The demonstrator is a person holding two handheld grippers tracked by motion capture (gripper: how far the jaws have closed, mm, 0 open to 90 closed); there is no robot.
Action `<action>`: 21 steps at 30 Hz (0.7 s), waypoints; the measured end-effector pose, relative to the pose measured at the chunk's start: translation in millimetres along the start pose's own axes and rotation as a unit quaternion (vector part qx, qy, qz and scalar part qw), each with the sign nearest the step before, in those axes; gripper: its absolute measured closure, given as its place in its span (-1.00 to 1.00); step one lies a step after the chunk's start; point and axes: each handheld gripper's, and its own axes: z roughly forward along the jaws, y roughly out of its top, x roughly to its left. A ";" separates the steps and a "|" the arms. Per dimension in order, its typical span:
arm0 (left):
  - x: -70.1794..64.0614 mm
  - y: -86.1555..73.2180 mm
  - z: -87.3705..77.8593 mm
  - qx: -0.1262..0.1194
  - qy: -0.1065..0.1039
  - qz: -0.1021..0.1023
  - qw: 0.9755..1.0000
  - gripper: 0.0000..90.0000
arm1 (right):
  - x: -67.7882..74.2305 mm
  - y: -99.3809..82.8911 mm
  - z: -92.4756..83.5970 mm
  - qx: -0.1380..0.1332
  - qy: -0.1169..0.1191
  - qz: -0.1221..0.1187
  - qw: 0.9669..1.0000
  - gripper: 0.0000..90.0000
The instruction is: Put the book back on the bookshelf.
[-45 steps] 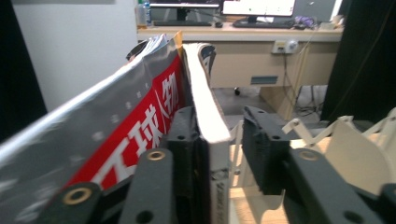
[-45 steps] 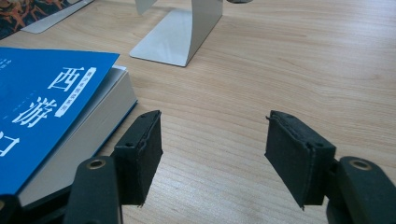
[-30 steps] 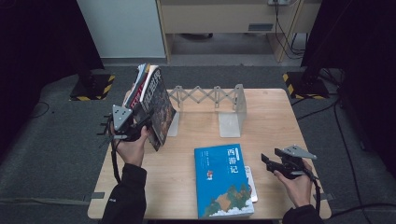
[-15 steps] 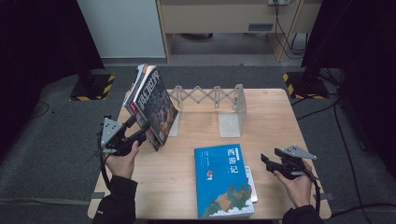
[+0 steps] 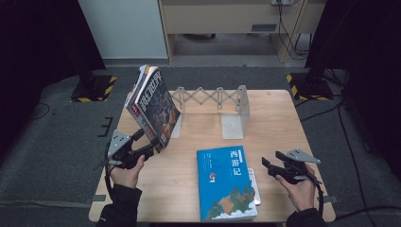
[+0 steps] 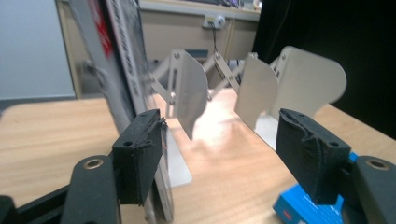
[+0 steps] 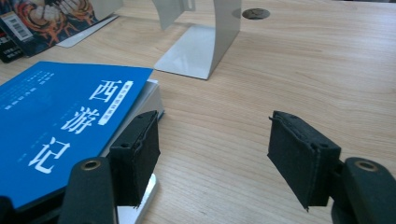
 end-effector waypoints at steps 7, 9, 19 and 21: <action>-10.2 -12.4 11.9 0.032 -0.023 0.007 0.999 -0.36 | 9.0 0.4 1.3 0.003 0.013 -0.003 1.000 -0.26; -13.6 -16.7 16.0 0.047 -0.030 0.010 0.998 -0.37 | 10.5 0.7 1.3 0.001 0.015 -0.003 1.000 -0.26; -31.8 -32.1 30.0 0.082 -0.061 0.018 0.995 -0.42 | 16.2 1.2 2.4 0.007 0.033 0.005 0.999 -0.26; -38.0 -37.0 35.2 0.094 -0.072 0.025 0.993 -0.43 | 19.5 1.2 3.6 0.008 0.038 0.002 0.999 -0.26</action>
